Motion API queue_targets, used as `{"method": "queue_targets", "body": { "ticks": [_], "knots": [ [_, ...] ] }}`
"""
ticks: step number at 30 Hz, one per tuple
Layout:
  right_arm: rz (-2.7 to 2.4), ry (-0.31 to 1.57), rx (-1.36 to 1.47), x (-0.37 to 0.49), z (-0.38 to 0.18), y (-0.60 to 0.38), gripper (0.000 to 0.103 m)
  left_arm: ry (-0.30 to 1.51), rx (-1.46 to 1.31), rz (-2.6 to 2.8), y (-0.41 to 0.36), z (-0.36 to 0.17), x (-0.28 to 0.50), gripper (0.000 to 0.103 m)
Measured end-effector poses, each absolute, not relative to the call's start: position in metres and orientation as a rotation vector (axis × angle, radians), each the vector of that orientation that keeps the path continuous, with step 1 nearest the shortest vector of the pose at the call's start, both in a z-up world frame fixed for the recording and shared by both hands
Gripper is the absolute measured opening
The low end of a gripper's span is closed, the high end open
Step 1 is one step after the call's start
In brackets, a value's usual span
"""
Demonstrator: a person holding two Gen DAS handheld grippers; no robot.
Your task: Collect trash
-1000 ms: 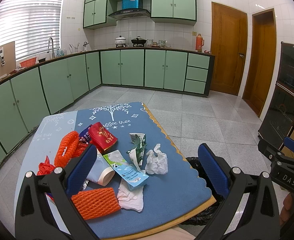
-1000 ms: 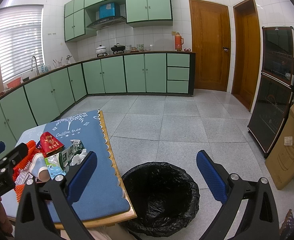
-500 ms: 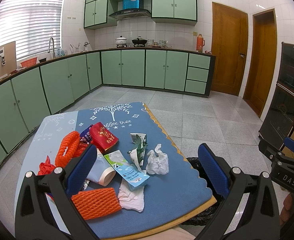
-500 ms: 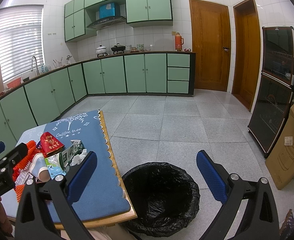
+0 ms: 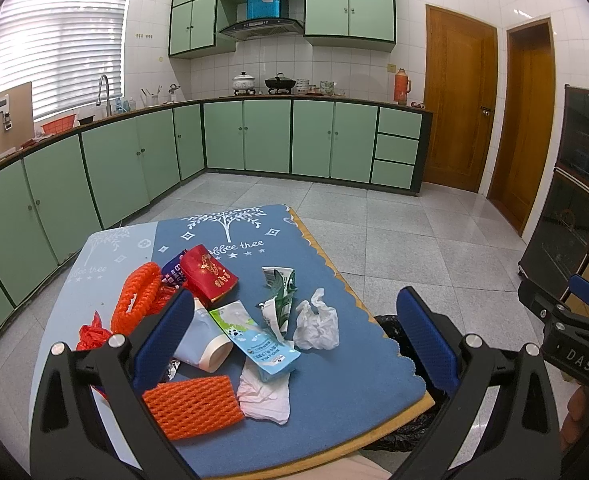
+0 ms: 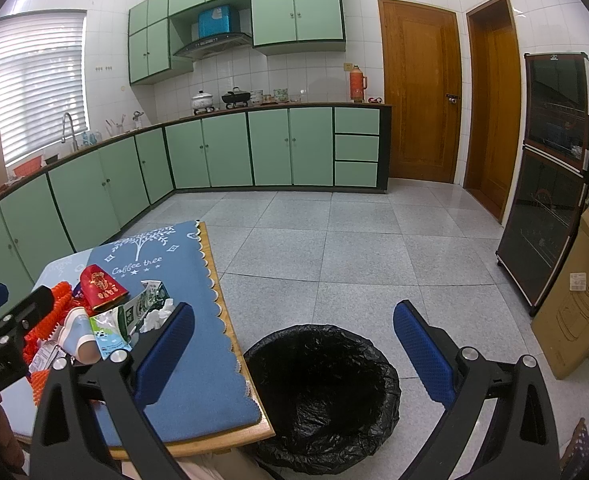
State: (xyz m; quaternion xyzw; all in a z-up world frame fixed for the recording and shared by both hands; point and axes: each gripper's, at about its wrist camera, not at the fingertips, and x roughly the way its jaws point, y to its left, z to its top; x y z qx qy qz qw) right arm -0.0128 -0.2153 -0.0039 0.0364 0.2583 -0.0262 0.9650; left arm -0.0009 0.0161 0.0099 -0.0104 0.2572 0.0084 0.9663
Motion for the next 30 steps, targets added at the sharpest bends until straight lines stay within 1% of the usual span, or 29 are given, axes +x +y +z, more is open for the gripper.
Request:
{"method": "queue_targets", "body": {
  "ticks": [11, 18, 23, 30],
  "knots": [
    [-0.04, 0.532, 0.078, -0.005, -0.007, -0.215, 0.097, 0.529, -0.026, 0.026, 0.029, 0.013, -0.001, 0.098],
    [0.037, 0.546, 0.07, 0.02, -0.019, -0.188, 0.097, 0.533, -0.017, 0.143, 0.058, -0.003, 0.015, 0.098],
    [0.127, 0.58, 0.057, 0.045, -0.035, -0.158, 0.091, 0.558, -0.017, 0.261, 0.1, -0.019, 0.026, 0.098],
    [0.221, 0.691, 0.046, 0.087, -0.077, -0.12, 0.075, 0.598, -0.027, 0.316, 0.13, -0.042, 0.031, 0.098]
  ]
}}
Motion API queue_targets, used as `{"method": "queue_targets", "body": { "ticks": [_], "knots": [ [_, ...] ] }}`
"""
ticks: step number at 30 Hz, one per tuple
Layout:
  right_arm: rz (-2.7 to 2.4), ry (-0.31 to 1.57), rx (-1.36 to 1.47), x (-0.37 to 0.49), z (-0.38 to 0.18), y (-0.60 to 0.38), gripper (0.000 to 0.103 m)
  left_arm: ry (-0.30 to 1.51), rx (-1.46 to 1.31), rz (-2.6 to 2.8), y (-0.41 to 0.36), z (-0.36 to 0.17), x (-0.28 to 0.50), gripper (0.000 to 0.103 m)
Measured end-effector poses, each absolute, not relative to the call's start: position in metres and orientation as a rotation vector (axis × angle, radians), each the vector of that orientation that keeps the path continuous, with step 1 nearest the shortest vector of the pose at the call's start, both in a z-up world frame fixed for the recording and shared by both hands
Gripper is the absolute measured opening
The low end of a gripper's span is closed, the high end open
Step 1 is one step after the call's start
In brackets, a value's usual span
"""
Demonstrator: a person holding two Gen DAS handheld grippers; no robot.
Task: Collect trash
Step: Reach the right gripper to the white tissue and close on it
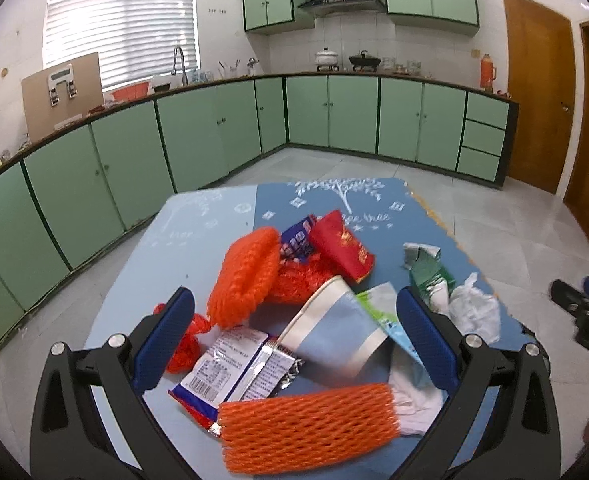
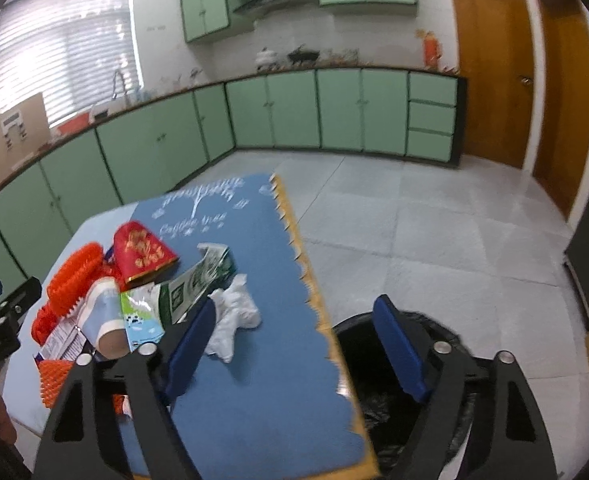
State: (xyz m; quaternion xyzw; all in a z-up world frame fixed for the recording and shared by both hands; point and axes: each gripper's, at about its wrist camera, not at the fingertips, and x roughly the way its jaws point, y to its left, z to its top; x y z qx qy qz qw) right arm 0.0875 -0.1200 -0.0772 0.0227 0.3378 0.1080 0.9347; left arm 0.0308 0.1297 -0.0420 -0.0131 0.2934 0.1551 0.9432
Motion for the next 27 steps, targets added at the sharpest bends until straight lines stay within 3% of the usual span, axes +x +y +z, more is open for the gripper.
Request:
{"method": "queue_targets", "body": {
  "ticks": [8, 11, 16, 23, 27],
  "knots": [
    [0.299, 0.811, 0.004, 0.118, -0.117, -0.079, 0.056, 0.62, -0.042, 0.283, 0.135, -0.058, 0.041, 0.098],
    [0.32, 0.866, -0.002, 0.125, -0.13, -0.073, 0.041, 0.624, -0.043, 0.266, 0.134, -0.062, 0.045, 0.098],
    [0.372, 0.931, 0.032, 0.132, -0.146, -0.072, 0.005, 0.628, -0.047, 0.225, 0.127, -0.065, 0.054, 0.098],
    [0.347, 0.875, 0.034, 0.13, -0.133, -0.087, 0.002, 0.629, -0.04, 0.158, 0.107, -0.064, 0.072, 0.097],
    [0.279, 0.826, 0.03, 0.129, -0.118, -0.111, 0.002, 0.634, -0.041, 0.108, 0.09, -0.066, 0.085, 0.09]
  ]
}}
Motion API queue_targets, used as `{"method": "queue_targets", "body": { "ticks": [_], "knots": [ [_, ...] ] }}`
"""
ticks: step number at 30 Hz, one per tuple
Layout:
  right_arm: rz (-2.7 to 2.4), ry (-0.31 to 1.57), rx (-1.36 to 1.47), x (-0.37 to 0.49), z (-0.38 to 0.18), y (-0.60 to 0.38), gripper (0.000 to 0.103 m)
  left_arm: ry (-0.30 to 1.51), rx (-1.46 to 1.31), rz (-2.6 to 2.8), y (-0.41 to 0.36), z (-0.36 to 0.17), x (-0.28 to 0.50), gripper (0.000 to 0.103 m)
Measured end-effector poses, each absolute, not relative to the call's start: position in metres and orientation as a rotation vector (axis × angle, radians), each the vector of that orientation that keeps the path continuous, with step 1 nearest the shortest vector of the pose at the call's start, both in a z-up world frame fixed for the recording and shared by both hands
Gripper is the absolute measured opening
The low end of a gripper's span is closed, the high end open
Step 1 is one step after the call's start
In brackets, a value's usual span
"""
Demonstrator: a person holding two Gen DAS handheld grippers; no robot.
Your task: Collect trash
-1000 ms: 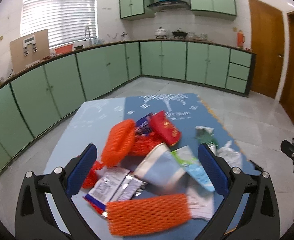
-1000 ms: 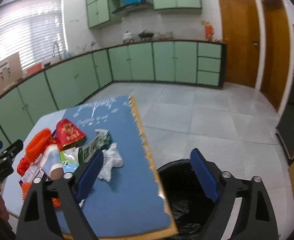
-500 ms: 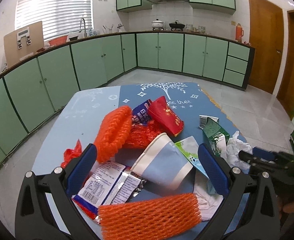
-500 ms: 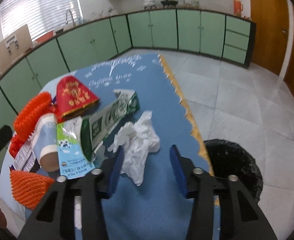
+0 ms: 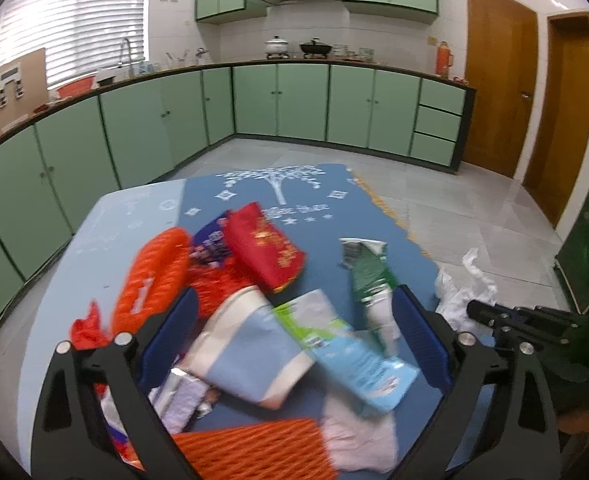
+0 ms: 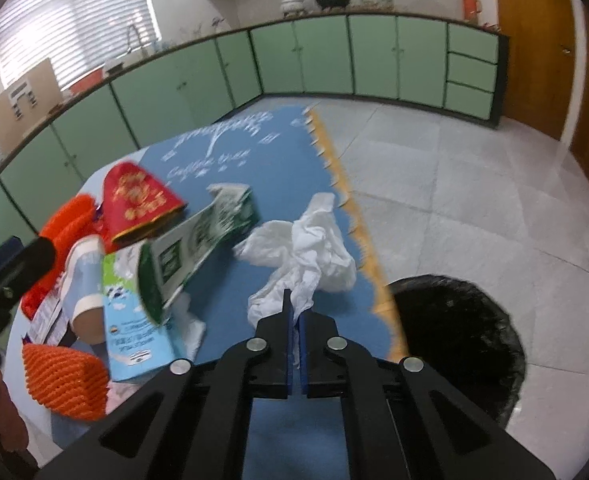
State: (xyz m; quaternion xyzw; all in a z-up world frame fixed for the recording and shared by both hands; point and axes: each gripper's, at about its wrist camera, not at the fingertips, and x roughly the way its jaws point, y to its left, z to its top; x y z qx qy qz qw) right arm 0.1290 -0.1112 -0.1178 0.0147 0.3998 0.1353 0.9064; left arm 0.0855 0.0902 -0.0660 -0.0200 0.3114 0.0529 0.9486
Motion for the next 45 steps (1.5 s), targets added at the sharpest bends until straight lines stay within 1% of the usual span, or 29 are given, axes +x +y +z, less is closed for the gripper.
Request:
{"method": "queue_targets", "body": {
  "ticks": [3, 7, 10, 13, 14, 15, 16, 18, 19, 20, 21, 24, 31, 35, 41, 45],
  "knots": [
    [0.225, 0.793, 0.016, 0.131, -0.111, -0.128, 0.002, 0.639, -0.037, 0.072, 0.077, -0.068, 0.098, 0.081],
    [0.181, 0.786, 0.036, 0.132, -0.108, -0.148, 0.002, 0.643, -0.015, 0.043, 0.058, -0.075, 0.118, 0.079],
    [0.161, 0.79, 0.045, 0.132, -0.11, -0.159, 0.002, 0.672, 0.0, 0.029, 0.045, -0.085, 0.138, 0.073],
    [0.153, 0.794, 0.053, 0.131, -0.111, -0.164, 0.002, 0.701, 0.0, 0.025, 0.042, -0.093, 0.148, 0.064],
    [0.149, 0.794, 0.054, 0.131, -0.112, -0.167, 0.002, 0.714, 0.002, 0.027, 0.041, -0.097, 0.153, 0.059],
    [0.148, 0.794, 0.056, 0.131, -0.112, -0.169, 0.002, 0.73, 0.002, 0.028, 0.04, -0.102, 0.158, 0.052],
    [0.147, 0.794, 0.06, 0.132, -0.113, -0.17, 0.003, 0.745, -0.004, 0.021, 0.039, -0.105, 0.161, 0.047],
    [0.142, 0.795, 0.067, 0.132, -0.113, -0.174, 0.002, 0.764, -0.016, 0.012, 0.04, -0.11, 0.162, 0.03],
    [0.141, 0.794, 0.07, 0.132, -0.114, -0.176, 0.003, 0.77, -0.016, 0.009, 0.04, -0.112, 0.162, 0.025],
    [0.139, 0.794, 0.075, 0.132, -0.114, -0.178, 0.003, 0.782, -0.02, 0.001, 0.039, -0.115, 0.163, 0.015],
    [0.138, 0.794, 0.078, 0.131, -0.114, -0.178, 0.003, 0.785, -0.024, -0.002, 0.039, -0.115, 0.162, 0.007],
    [0.133, 0.789, 0.086, 0.128, -0.114, -0.182, 0.003, 0.773, -0.026, -0.004, 0.037, -0.113, 0.158, 0.0],
    [0.078, 0.763, 0.103, 0.12, -0.107, -0.209, 0.003, 0.694, -0.026, -0.075, 0.018, -0.087, 0.148, 0.0],
    [0.01, 0.763, 0.11, 0.113, -0.108, -0.236, 0.003, 0.654, -0.016, -0.183, -0.013, -0.074, 0.144, 0.0],
    [-0.059, 0.777, 0.132, 0.104, -0.115, -0.266, 0.003, 0.644, 0.0, -0.325, -0.06, -0.072, 0.143, 0.0],
    [-0.047, 0.782, 0.139, 0.101, -0.117, -0.268, 0.002, 0.641, 0.006, -0.311, -0.061, -0.072, 0.136, 0.0]
  ]
}}
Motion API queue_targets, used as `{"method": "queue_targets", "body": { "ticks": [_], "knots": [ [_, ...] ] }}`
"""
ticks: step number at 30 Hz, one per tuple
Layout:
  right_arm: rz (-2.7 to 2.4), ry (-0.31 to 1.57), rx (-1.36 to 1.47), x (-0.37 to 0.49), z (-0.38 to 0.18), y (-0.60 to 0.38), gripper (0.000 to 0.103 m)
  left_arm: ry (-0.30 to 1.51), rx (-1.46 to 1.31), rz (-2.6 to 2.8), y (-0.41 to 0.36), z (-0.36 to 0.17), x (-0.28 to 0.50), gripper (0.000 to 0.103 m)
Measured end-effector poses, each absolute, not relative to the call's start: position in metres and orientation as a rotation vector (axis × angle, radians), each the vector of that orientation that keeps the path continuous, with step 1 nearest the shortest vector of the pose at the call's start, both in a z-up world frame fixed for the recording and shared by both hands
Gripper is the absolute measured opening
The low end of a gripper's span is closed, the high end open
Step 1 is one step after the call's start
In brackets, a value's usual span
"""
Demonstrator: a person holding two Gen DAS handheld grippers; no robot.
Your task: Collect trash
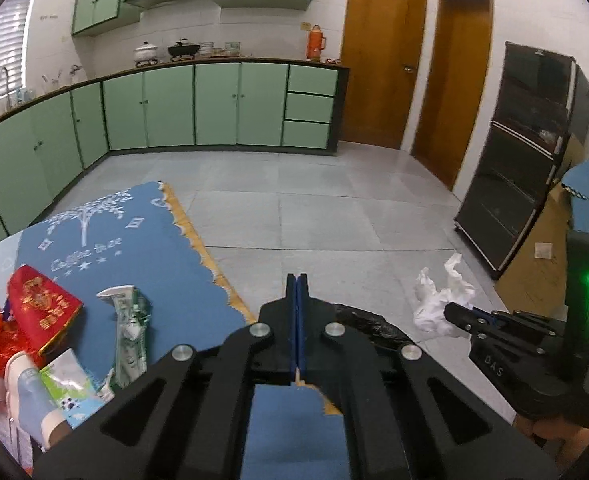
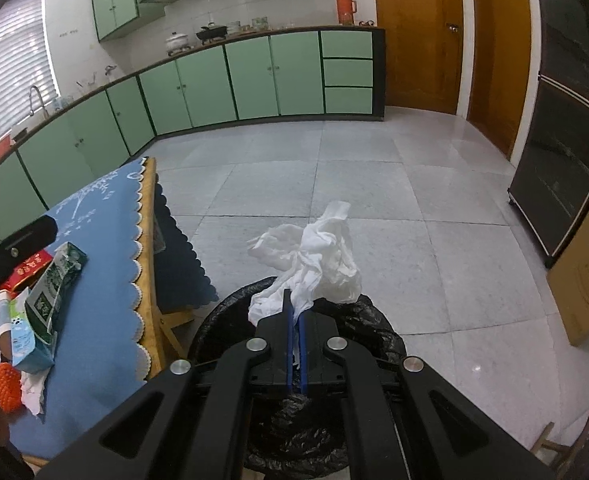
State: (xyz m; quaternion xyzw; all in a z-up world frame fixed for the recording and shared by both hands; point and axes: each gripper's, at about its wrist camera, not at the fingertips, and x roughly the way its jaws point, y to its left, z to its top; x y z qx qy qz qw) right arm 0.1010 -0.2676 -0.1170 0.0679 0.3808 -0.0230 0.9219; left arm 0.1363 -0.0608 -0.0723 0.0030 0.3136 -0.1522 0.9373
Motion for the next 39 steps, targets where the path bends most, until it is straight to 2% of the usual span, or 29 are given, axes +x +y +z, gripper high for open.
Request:
{"method": "queue_targets", "body": {
  "ticks": [3, 4, 6, 12, 18, 23, 25, 26, 33, 35, 39],
  "knots": [
    [-0.011, 0.782, 0.135, 0.103, -0.118, -0.26, 0.002, 0.651, -0.016, -0.216, -0.036, -0.076, 0.135, 0.005],
    [0.001, 0.783, 0.136, 0.104, -0.118, -0.257, 0.002, 0.655, -0.019, -0.193, -0.03, -0.076, 0.132, 0.009],
    [0.027, 0.787, 0.137, 0.106, -0.12, -0.247, 0.002, 0.662, -0.015, -0.107, -0.008, -0.081, 0.129, 0.04],
    [0.071, 0.801, 0.134, 0.111, -0.124, -0.226, 0.003, 0.715, -0.022, -0.009, 0.028, -0.094, 0.134, 0.051],
    [0.061, 0.813, 0.123, 0.115, -0.123, -0.223, 0.003, 0.772, -0.013, -0.007, 0.035, -0.115, 0.152, 0.058],
    [0.062, 0.827, 0.118, 0.118, -0.126, -0.22, 0.003, 0.834, -0.034, -0.017, 0.037, -0.136, 0.162, 0.058],
    [0.066, 0.828, 0.115, 0.119, -0.126, -0.219, 0.003, 0.845, -0.043, -0.025, 0.039, -0.14, 0.163, 0.05],
    [0.068, 0.83, 0.114, 0.12, -0.126, -0.218, 0.003, 0.849, -0.044, -0.025, 0.039, -0.142, 0.164, 0.035],
    [0.077, 0.822, 0.116, 0.117, -0.122, -0.221, 0.003, 0.78, -0.067, -0.035, 0.043, -0.123, 0.154, 0.031],
    [0.074, 0.816, 0.119, 0.115, -0.12, -0.223, 0.003, 0.754, -0.083, -0.045, 0.043, -0.112, 0.151, 0.027],
    [0.05, 0.813, 0.132, 0.11, -0.119, -0.234, 0.003, 0.722, -0.084, -0.096, 0.03, -0.095, 0.142, 0.027]
  ]
}}
